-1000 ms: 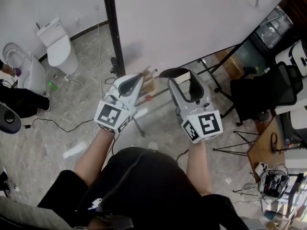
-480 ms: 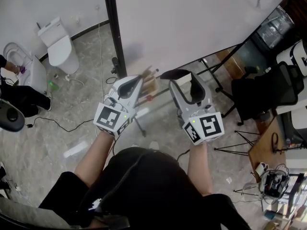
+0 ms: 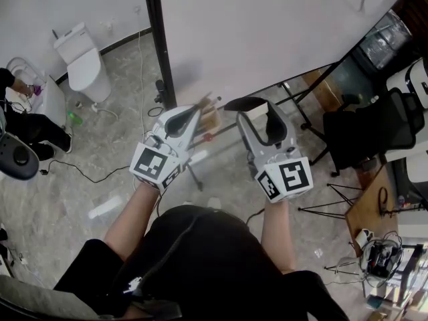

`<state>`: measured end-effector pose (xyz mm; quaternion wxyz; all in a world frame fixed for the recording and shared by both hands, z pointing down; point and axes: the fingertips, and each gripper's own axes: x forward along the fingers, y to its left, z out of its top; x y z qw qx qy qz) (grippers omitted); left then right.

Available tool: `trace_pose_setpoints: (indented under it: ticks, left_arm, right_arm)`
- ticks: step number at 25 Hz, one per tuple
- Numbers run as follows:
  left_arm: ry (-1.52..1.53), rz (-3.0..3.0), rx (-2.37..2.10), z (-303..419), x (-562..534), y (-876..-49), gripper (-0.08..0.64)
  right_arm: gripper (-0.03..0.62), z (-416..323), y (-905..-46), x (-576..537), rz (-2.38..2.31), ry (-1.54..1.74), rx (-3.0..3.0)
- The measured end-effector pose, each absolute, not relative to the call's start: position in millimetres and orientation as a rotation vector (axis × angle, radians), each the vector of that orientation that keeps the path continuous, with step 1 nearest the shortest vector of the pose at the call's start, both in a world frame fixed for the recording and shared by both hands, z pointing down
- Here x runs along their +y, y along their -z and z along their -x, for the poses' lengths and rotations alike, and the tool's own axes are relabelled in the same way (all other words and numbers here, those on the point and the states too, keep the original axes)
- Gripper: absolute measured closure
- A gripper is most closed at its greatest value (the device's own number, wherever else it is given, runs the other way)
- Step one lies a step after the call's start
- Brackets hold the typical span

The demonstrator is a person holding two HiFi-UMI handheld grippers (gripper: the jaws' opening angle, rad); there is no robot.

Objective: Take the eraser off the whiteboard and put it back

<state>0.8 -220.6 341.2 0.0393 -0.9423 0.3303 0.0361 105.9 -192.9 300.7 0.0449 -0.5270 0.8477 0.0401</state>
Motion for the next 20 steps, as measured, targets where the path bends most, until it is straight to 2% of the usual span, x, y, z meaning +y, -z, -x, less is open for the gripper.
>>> trace_pose_setpoints:
  ticks: [20]
  left_arm:
    - [-0.084,2.872,1.088,5.5,-219.6,-350.5,0.557]
  right_arm:
    - [0.327,-103.7,-324.9,-202.0,1.581,-0.048,2.631]
